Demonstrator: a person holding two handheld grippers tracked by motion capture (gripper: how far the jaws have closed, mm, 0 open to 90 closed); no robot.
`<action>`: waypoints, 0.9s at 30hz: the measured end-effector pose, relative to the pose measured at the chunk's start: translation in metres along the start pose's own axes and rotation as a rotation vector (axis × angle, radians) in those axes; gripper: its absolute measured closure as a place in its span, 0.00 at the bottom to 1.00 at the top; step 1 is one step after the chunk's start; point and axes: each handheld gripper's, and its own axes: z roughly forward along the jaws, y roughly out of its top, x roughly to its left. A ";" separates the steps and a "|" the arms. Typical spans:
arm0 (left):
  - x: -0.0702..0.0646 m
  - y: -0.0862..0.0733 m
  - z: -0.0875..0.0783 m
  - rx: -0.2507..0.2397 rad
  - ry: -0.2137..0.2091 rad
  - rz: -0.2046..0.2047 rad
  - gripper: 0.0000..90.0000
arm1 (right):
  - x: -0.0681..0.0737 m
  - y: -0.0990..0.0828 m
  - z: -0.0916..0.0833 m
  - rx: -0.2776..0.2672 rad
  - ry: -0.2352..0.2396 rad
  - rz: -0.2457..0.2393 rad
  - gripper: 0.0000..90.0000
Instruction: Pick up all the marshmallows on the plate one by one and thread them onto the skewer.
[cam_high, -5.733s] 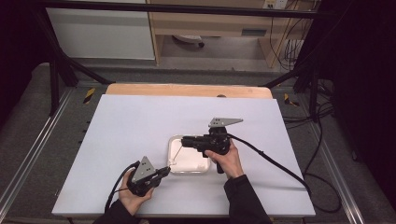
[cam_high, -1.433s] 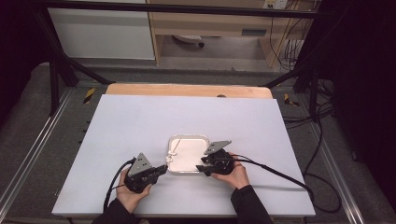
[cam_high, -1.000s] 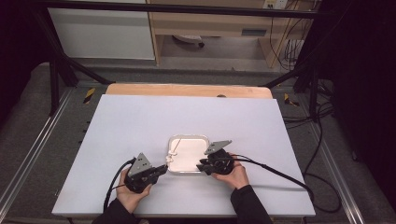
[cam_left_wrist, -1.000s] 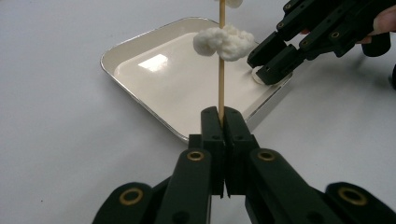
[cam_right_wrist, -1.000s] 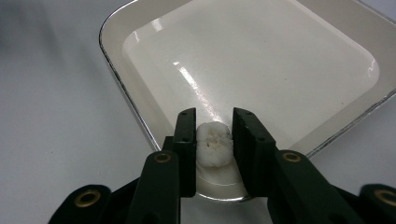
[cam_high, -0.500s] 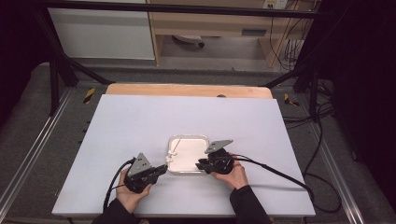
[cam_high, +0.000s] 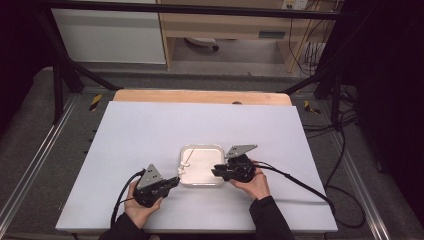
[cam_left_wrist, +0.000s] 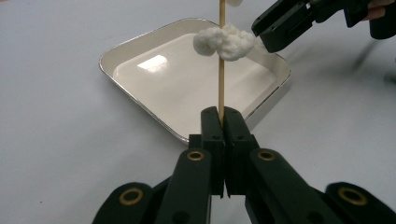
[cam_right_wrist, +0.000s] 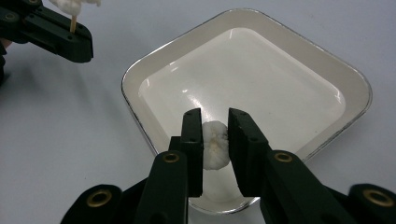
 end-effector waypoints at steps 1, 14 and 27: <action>0.000 0.000 0.000 0.000 -0.001 0.005 0.99 | 0.000 0.001 -0.001 -0.003 0.004 0.004 0.85; 0.000 0.000 0.001 0.000 -0.006 0.007 0.99 | -0.002 0.009 -0.018 -0.062 0.022 0.020 0.86; -0.001 0.001 0.001 -0.001 -0.007 0.013 0.99 | -0.004 0.018 -0.039 -0.154 0.042 0.046 0.87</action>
